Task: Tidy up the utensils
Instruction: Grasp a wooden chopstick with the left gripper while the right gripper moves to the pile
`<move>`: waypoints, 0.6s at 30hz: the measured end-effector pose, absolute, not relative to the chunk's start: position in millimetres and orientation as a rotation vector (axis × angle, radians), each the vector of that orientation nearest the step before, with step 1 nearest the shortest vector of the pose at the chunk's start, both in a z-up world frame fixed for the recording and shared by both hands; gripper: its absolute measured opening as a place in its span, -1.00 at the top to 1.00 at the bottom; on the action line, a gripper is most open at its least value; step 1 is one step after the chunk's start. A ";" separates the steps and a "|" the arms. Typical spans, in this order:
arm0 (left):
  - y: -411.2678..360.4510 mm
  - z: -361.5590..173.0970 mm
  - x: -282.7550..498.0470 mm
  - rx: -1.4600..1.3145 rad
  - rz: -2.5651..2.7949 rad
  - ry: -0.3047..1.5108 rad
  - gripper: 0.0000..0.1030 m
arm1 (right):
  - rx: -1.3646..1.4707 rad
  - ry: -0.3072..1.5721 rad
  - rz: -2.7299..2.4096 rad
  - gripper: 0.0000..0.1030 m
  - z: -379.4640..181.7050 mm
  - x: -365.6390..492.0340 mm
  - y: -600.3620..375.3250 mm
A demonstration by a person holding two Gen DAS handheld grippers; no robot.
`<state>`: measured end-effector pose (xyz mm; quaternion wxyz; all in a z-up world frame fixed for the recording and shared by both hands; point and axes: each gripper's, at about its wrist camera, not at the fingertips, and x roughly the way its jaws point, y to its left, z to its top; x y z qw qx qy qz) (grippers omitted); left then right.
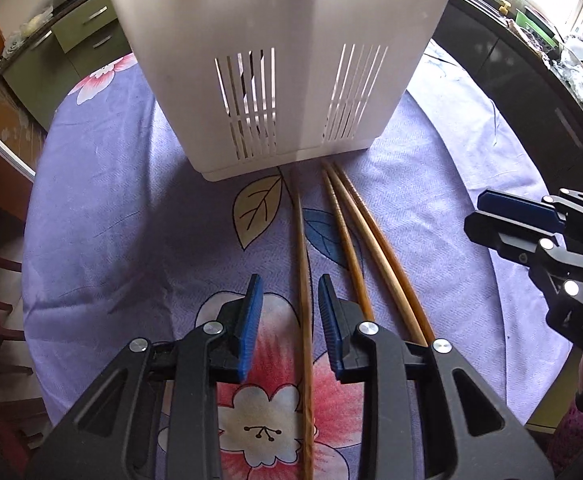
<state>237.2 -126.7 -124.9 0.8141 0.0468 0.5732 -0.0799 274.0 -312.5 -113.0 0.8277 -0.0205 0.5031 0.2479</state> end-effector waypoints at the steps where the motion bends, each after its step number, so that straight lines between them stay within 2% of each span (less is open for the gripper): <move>1: -127.4 -126.6 237.9 0.102 -0.168 1.227 0.53 | -0.041 1.070 0.526 0.58 -111.7 274.5 -312.2; 8: -134.2 -138.5 243.7 0.130 -0.161 1.242 0.57 | -0.035 1.075 0.508 0.58 -107.0 277.0 -316.9; 9: -133.3 -138.6 244.5 0.131 -0.160 1.244 0.62 | -0.036 1.077 0.506 0.58 -106.6 277.2 -317.9; 10: -132.7 -138.5 244.8 0.133 -0.160 1.246 0.79 | -0.037 1.080 0.503 0.58 -107.1 277.4 -318.3; 11: -131.7 -138.7 245.1 0.134 -0.158 1.250 0.86 | -0.038 1.082 0.502 0.58 -107.9 278.3 -318.4; 18: -113.7 -131.3 241.6 0.122 -0.152 1.241 0.89 | -0.044 1.113 0.532 0.58 -118.7 281.3 -302.3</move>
